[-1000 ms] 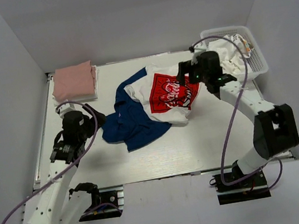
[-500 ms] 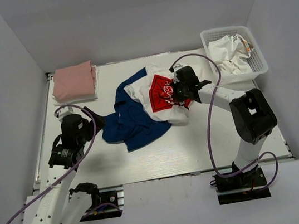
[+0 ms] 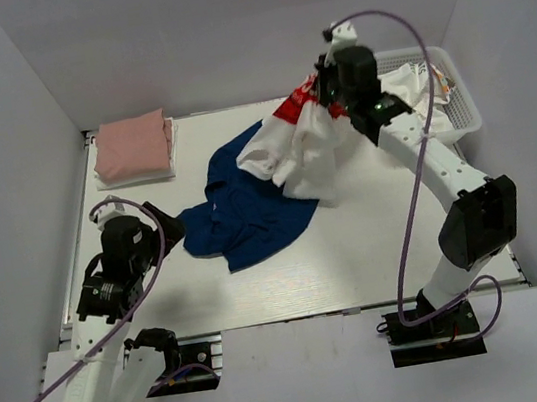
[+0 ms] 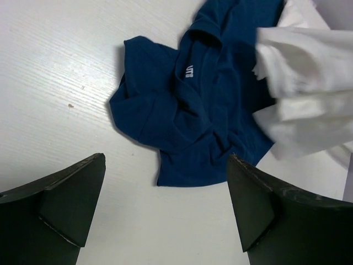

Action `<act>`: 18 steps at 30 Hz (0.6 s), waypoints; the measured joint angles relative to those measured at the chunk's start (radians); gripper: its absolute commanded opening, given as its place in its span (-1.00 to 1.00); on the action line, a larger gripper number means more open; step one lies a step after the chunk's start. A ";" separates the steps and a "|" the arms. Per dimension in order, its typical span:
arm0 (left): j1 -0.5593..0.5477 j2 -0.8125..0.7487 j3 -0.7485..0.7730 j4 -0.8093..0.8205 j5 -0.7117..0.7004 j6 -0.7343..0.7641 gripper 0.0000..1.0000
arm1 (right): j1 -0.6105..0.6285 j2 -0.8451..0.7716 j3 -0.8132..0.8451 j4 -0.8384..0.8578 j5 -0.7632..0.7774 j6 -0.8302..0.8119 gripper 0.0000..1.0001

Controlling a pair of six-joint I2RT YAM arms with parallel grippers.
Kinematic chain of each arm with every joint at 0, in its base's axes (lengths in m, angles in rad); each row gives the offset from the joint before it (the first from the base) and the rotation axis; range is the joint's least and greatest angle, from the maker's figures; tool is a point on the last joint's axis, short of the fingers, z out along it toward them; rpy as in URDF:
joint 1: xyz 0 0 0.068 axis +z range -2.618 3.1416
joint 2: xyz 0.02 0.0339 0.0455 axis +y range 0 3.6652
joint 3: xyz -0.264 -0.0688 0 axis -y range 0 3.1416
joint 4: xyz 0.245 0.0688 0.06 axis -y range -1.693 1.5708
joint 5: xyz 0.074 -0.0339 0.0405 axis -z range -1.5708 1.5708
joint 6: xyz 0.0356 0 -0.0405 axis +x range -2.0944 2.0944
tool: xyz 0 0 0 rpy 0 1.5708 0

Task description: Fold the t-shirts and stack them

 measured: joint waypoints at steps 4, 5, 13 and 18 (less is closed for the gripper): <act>0.000 0.047 0.008 -0.026 0.002 0.000 1.00 | -0.068 0.046 0.282 -0.045 0.038 -0.029 -1.00; 0.000 0.061 0.008 -0.025 0.003 0.001 1.00 | -0.086 0.062 0.350 -0.047 0.053 -0.038 -1.00; 0.000 0.165 0.010 0.027 0.030 0.015 1.00 | -0.255 0.204 0.744 -0.004 0.205 -0.171 -1.00; 0.000 0.240 0.038 0.060 0.039 0.029 1.00 | -0.367 0.256 0.745 0.130 0.309 -0.248 -1.00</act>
